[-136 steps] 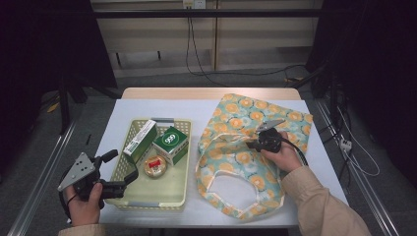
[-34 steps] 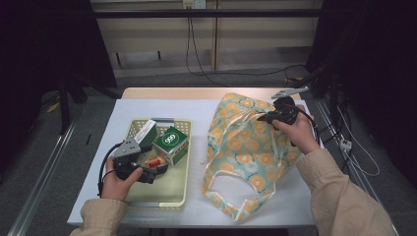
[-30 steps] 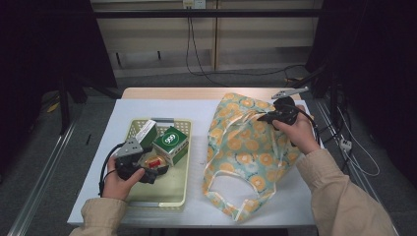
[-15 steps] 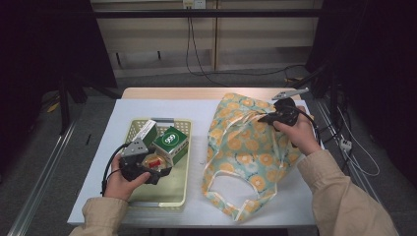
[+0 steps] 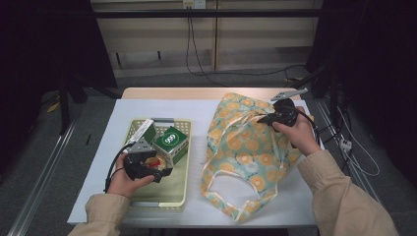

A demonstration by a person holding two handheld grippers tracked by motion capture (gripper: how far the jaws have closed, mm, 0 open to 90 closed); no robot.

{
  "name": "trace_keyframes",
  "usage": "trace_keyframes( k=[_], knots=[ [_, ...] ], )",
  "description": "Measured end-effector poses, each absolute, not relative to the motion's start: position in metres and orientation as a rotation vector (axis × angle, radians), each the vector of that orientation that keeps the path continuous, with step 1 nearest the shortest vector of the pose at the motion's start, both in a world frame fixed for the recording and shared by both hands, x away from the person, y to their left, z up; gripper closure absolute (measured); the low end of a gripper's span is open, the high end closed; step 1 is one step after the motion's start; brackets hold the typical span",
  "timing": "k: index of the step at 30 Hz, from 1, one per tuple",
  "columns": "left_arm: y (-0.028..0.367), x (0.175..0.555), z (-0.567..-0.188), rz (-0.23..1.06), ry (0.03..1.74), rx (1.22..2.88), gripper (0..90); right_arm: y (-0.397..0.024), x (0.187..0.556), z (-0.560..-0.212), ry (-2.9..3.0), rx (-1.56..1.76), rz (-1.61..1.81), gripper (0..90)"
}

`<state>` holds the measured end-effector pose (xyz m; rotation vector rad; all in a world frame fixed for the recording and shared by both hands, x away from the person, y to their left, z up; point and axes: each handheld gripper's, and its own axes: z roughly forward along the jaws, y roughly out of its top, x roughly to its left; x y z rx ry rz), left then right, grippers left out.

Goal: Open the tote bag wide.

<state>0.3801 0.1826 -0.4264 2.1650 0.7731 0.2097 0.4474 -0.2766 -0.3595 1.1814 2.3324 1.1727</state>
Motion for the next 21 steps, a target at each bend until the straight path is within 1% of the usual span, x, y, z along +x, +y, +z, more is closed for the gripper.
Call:
trace_keyframes(
  k=[9,12,21],
  knots=[
    [0.1801,0.3850,-0.4310,0.245,0.746,2.230,13.0,-0.2760,0.4472,-0.3596,2.338,1.175,1.182,90.0],
    [0.1788,0.3854,-0.4335,0.242,0.740,2.246,12.2,-0.2758,0.4473,-0.3602,2.344,1.172,1.181,90.0],
    [0.1791,0.3866,-0.4335,0.252,0.739,2.247,14.1,-0.2744,0.4476,-0.3615,2.353,1.165,1.177,90.0]
  ],
)
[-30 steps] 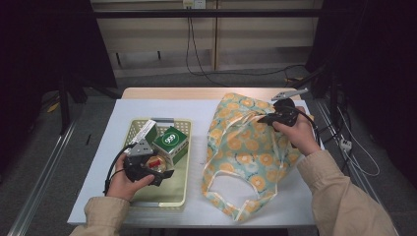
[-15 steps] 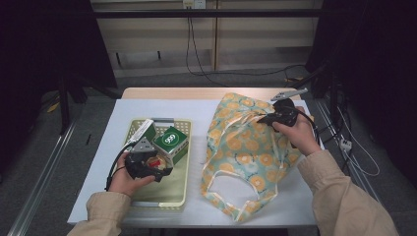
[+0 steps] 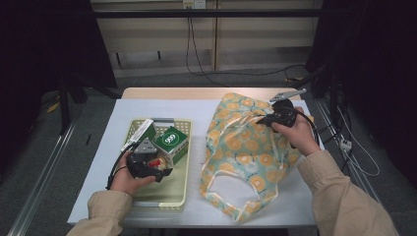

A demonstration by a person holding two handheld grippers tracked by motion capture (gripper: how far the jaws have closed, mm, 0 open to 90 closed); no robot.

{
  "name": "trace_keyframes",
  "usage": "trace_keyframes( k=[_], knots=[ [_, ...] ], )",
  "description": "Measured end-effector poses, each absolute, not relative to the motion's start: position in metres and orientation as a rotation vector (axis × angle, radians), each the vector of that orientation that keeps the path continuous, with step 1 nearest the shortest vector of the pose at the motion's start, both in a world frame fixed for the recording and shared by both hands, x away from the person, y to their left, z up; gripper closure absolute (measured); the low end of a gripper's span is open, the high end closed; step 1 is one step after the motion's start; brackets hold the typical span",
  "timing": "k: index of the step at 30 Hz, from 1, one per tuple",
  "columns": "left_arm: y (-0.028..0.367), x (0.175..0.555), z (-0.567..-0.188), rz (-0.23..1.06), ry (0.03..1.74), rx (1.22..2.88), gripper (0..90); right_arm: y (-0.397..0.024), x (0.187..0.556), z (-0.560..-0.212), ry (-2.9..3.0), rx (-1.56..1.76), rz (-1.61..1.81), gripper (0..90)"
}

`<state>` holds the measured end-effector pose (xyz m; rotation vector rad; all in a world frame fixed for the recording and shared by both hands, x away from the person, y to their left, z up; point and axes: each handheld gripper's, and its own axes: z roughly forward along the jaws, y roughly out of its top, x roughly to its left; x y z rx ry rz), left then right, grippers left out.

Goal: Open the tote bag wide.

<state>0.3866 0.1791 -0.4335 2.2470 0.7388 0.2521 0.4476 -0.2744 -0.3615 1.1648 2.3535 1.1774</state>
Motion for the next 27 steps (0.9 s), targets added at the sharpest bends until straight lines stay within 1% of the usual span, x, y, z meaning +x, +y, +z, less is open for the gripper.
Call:
trace_keyframes(
  k=[2,3,5,7,15,18,22,24,27],
  knots=[
    [0.179,0.387,-0.433,0.274,0.749,2.245,15.3,-0.274,0.448,-0.362,2.356,1.163,1.179,90.0],
    [0.179,0.387,-0.432,0.266,0.740,2.242,15.5,-0.274,0.448,-0.362,2.357,1.164,1.179,89.9],
    [0.180,0.389,-0.429,0.297,0.726,2.226,16.3,-0.274,0.448,-0.362,2.358,1.162,1.178,90.0],
    [0.180,0.391,-0.428,0.295,0.725,2.217,17.4,-0.274,0.448,-0.362,2.359,1.161,1.179,90.0],
    [0.174,0.393,-0.435,0.313,0.687,2.325,16.2,-0.273,0.447,-0.363,2.372,1.151,1.181,89.9],
    [0.173,0.394,-0.437,0.304,0.685,2.334,16.5,-0.273,0.447,-0.364,2.377,1.148,1.178,89.9],
    [0.173,0.394,-0.440,0.259,0.690,2.382,15.6,-0.273,0.447,-0.364,2.379,1.146,1.177,89.9],
    [0.173,0.393,-0.441,0.261,0.716,2.385,16.4,-0.274,0.447,-0.364,2.379,1.148,1.180,89.9],
    [0.173,0.393,-0.442,0.215,0.730,2.380,17.9,-0.275,0.446,-0.365,2.378,1.149,1.178,89.9]
  ],
)
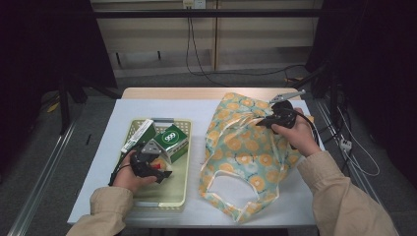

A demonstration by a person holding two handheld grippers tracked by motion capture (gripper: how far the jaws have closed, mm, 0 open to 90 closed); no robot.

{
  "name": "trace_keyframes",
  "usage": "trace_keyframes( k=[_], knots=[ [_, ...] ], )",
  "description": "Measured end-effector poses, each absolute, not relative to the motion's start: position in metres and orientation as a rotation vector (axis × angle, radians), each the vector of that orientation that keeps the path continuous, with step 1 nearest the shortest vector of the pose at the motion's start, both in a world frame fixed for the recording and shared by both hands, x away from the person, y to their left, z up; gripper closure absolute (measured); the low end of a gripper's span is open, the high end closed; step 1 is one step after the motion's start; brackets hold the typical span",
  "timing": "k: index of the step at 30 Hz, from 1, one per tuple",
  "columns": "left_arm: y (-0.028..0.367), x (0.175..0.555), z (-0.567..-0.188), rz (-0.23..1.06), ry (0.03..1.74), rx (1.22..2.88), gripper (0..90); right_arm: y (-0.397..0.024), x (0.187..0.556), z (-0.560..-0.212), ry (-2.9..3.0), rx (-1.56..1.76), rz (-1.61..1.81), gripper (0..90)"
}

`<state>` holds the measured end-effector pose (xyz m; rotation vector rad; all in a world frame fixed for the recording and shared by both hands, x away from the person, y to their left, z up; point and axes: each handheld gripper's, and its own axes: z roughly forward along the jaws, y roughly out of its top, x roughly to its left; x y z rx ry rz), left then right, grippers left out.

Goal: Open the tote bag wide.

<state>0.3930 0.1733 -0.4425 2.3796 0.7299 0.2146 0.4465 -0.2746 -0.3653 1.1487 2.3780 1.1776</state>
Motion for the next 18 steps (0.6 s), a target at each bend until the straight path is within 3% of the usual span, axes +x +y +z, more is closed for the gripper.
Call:
trace_keyframes(
  k=[3,12,18],
  knots=[
    [0.1749,0.3925,-0.4428,0.195,0.767,2.380,22.3,-0.2751,0.4459,-0.3662,2.377,1.155,1.179,89.9],
    [0.1683,0.3897,-0.4426,0.130,0.730,2.351,23.1,-0.2750,0.4448,-0.3663,2.373,1.151,1.185,89.9],
    [0.1710,0.3892,-0.4396,0.150,0.758,2.345,11.8,-0.2745,0.4444,-0.3666,2.376,1.151,1.181,89.9]
  ],
)
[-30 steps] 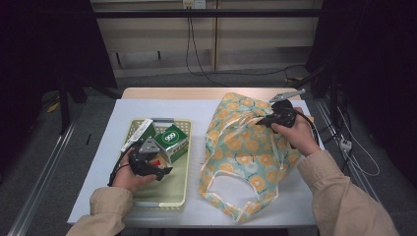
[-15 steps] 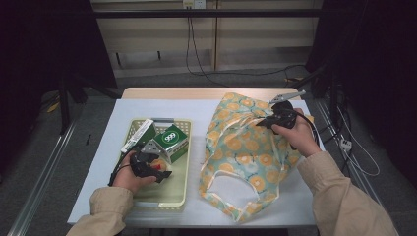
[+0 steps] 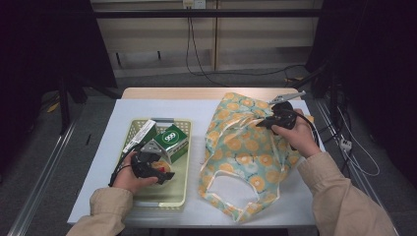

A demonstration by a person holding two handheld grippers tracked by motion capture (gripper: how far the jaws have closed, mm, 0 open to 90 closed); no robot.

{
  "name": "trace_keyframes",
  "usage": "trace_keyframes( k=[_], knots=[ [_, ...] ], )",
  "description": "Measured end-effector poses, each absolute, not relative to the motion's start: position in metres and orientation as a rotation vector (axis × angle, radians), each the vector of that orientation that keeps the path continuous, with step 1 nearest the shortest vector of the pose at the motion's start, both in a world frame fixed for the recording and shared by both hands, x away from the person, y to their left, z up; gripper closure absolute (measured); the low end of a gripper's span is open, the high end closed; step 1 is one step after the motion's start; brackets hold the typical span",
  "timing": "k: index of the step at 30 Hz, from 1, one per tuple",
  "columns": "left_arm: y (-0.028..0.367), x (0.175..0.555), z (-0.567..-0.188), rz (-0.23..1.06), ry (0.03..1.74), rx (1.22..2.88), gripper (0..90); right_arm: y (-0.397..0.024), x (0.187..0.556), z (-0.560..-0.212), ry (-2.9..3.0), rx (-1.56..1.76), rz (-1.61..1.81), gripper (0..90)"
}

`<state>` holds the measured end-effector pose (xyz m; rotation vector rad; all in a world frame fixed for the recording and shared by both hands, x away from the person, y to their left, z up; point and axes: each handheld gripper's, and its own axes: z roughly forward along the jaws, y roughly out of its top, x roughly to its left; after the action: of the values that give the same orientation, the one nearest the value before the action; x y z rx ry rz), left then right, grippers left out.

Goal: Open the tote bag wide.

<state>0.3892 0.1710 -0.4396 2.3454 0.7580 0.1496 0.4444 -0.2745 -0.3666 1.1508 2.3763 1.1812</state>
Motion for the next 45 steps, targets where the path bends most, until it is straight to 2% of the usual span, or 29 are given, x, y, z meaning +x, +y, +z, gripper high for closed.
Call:
trace_keyframes(
  k=[7,11,17,31,45],
  knots=[
    [0.171,0.384,-0.443,0.117,0.738,2.429,9.6,-0.274,0.444,-0.367,2.375,1.152,1.179,89.9],
    [0.173,0.384,-0.440,0.147,0.724,2.462,18.7,-0.274,0.444,-0.367,2.372,1.155,1.182,89.9],
    [0.176,0.384,-0.436,0.118,0.806,2.386,20.3,-0.276,0.443,-0.367,2.367,1.161,1.188,90.0],
    [0.174,0.384,-0.378,0.145,0.771,2.249,20.3,-0.274,0.446,-0.370,2.356,1.193,1.177,90.0],
    [0.167,0.383,-0.353,0.106,0.769,2.188,20.5,-0.249,0.450,-0.356,2.332,1.189,1.203,90.0]
  ],
)
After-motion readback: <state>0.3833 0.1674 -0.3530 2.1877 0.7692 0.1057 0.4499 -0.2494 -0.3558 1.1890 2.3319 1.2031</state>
